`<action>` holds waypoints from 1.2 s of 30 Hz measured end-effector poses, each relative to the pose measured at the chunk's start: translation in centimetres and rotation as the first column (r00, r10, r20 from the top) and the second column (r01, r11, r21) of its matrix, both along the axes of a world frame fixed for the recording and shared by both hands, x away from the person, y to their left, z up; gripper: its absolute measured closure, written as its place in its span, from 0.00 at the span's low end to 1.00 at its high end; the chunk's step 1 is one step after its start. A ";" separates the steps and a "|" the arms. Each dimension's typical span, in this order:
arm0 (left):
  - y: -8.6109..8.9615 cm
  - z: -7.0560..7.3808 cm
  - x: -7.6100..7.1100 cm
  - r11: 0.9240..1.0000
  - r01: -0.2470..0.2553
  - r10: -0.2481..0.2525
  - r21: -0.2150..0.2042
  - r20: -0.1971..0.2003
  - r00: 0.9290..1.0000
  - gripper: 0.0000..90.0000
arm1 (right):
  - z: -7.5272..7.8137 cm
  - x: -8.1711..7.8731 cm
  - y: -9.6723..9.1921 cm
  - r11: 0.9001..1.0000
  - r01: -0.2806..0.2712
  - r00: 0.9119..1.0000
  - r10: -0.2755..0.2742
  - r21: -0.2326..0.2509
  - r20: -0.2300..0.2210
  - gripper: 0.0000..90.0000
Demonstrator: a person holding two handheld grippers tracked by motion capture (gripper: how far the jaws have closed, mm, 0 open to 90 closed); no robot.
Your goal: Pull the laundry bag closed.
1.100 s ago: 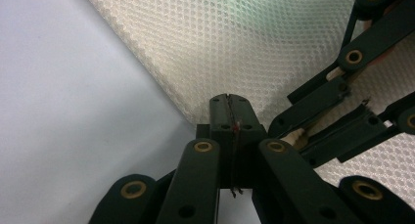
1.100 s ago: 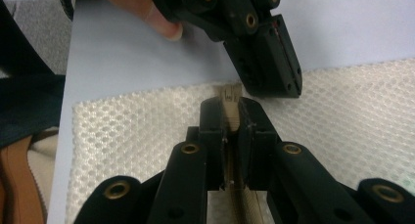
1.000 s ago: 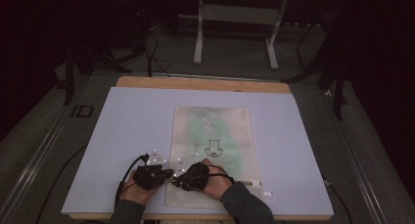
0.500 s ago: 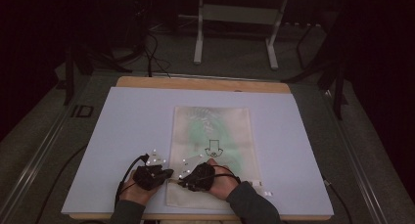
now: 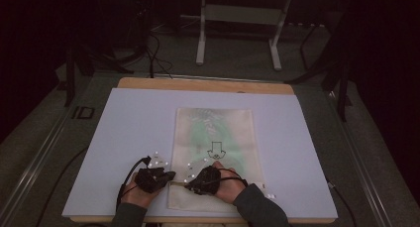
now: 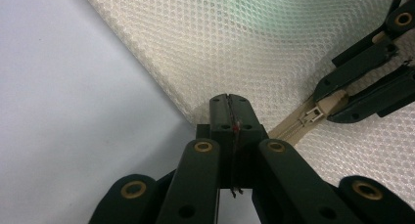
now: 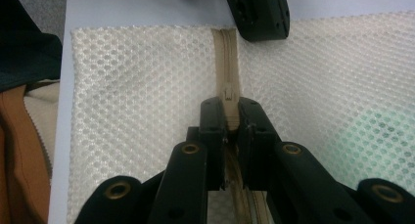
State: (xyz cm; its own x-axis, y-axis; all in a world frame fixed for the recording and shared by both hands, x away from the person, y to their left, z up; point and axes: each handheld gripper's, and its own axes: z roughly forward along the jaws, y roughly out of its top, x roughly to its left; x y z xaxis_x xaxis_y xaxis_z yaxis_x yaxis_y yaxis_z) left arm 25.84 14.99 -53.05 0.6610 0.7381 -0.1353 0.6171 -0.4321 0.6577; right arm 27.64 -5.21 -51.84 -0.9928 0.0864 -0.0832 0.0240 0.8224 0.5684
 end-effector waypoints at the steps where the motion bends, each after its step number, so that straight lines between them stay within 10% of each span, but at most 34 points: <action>1: 0.0 0.0 0.0 1.000 0.000 0.000 0.000 0.000 1.000 1.00 | 0.0 -0.1 0.0 1.000 0.002 1.000 -0.002 -0.004 0.001 0.92; 36: -0.2 0.0 -0.2 1.000 -0.004 0.003 0.015 0.013 1.000 1.00 | 0.6 -0.6 -1.6 0.998 -0.006 0.999 0.009 -0.070 0.039 0.92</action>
